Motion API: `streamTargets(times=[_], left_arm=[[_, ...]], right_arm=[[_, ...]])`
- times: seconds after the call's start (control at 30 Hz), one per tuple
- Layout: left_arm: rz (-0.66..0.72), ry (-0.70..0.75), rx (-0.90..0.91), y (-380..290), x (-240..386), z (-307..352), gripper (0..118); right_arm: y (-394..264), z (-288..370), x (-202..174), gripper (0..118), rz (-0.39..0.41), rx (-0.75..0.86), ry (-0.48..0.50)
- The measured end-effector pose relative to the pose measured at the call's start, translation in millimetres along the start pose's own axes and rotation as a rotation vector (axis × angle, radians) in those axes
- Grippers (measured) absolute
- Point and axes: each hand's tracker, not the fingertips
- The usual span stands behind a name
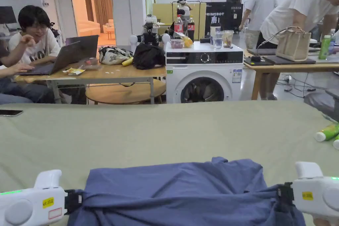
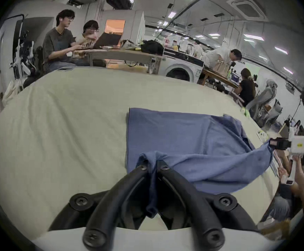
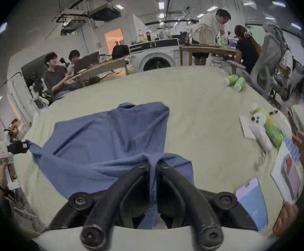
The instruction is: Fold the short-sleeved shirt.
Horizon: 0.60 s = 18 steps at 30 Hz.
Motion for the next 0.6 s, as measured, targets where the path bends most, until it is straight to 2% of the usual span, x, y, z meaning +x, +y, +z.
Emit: streamTargets(times=[0.13,0.17,0.2,0.23,0.27,0.3,0.33,0.47,0.6], left_arm=[[0.019,0.06,0.001,-0.4,4.2,-24.5,0],[0.018,0.085,0.008,-3.2,6.9,-27.6,4],[-0.019,0.146,0.027,-6.5,12.2,-28.3,18],[-0.066,0.159,0.039,-8.7,15.9,-27.9,18],[-0.084,0.137,0.069,-11.3,21.9,-18.9,25],[-0.083,0.105,0.075,-12.1,25.3,-14.3,40],[-0.088,0.096,0.096,-13.7,29.6,-8.2,53],[-0.074,0.023,0.194,-12.6,48.2,23.4,53],[-0.077,-0.035,0.23,-16.0,63.1,56.0,52]], right_arm=[[0.2,-25.4,-4.5,5,-0.02,0.007,-0.029],[-2.8,-28.2,-5.5,14,-0.027,0.011,-0.035],[-5.6,-28.6,-6.2,31,-0.03,0.016,-0.046],[-8.9,-26.5,-6.5,31,-0.037,0.028,-0.046],[-12.6,-21.6,-7.3,39,-0.042,0.062,-0.026],[-15.0,-16.9,-9.0,52,-0.045,0.083,-0.004],[-18.1,-11.2,-12.3,60,-0.041,0.11,0.006],[-23.8,15.9,-32.0,60,0.016,0.186,0.028],[-31.1,46.7,-49.6,60,0.025,0.226,0.085]])
